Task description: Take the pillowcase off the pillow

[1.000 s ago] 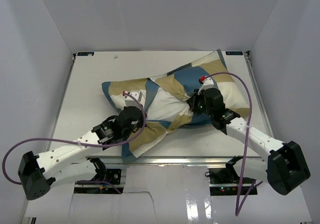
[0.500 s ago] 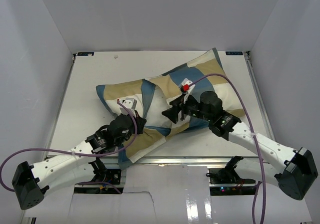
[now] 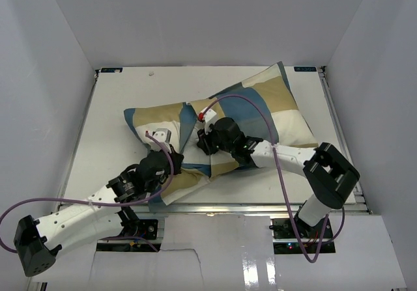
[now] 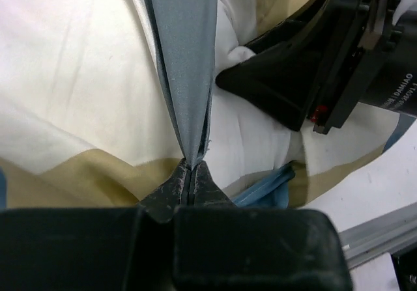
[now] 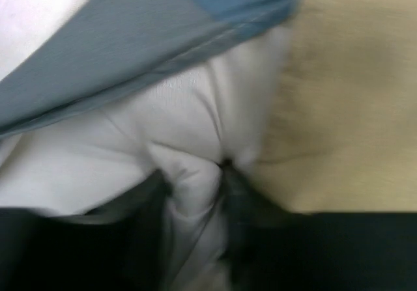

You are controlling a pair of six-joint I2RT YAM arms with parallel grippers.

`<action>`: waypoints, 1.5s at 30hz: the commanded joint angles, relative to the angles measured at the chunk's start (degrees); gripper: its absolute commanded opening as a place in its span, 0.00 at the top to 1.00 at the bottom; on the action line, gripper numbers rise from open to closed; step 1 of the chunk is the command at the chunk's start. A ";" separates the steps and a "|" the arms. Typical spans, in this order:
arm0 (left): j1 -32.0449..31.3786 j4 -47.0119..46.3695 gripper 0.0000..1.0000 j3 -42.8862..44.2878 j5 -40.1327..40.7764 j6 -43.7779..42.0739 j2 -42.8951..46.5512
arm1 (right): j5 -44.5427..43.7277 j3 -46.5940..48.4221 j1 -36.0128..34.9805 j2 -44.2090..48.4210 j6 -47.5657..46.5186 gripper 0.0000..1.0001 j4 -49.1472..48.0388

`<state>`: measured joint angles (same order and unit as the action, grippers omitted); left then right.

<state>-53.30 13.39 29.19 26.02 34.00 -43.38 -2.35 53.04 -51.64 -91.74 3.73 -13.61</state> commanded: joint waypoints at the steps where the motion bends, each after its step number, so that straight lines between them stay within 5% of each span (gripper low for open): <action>1: 0.47 7.07 1.00 3.85 4.74 1.50 2.85 | -10.66 1.62 5.04 -4.93 4.09 0.72 3.76; 2: 0.48 7.79 1.00 4.29 5.52 2.47 3.21 | -12.05 2.07 7.49 -5.11 5.66 0.90 4.11; 3: 0.48 9.53 1.00 5.08 5.79 2.91 3.47 | -13.11 2.33 8.56 -4.76 5.85 0.92 4.29; 11: 0.39 15.35 1.00 2.10 4.83 8.98 7.07 | -17.52 -2.76 26.21 2.88 10.60 0.92 9.56; 19: 0.39 12.46 1.00 -3.35 -0.44 13.72 7.79 | -12.17 -4.26 33.79 5.61 12.80 0.92 10.17; 26: 0.47 -5.90 1.00 -10.73 -6.32 12.15 -4.85 | -3.65 -3.55 33.62 11.31 11.05 0.92 13.51; 28: 0.39 -9.42 1.00 -10.21 -6.42 11.53 -10.55 | 6.32 -3.90 32.83 15.25 9.55 0.84 13.52; 29: 0.47 -10.48 1.00 -9.86 -6.07 11.01 -11.98 | 8.31 -3.90 29.78 16.50 8.33 0.65 16.56; 32: 0.48 -12.95 1.00 -8.19 -5.19 10.39 -16.11 | 3.09 -4.43 18.21 22.56 8.31 0.51 19.93; 37: 0.39 -16.20 1.00 -6.43 -5.54 10.30 -19.20 | -0.56 -10.39 7.36 32.32 12.27 0.60 16.52; 45: 0.39 -16.99 1.00 -6.87 -5.98 10.74 -19.03 | -3.08 -9.80 -3.54 26.20 12.88 0.50 11.76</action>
<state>-53.06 -6.09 22.35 20.29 45.50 -62.06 -1.78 42.17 -52.01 -62.39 16.12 1.26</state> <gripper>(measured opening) 0.020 0.501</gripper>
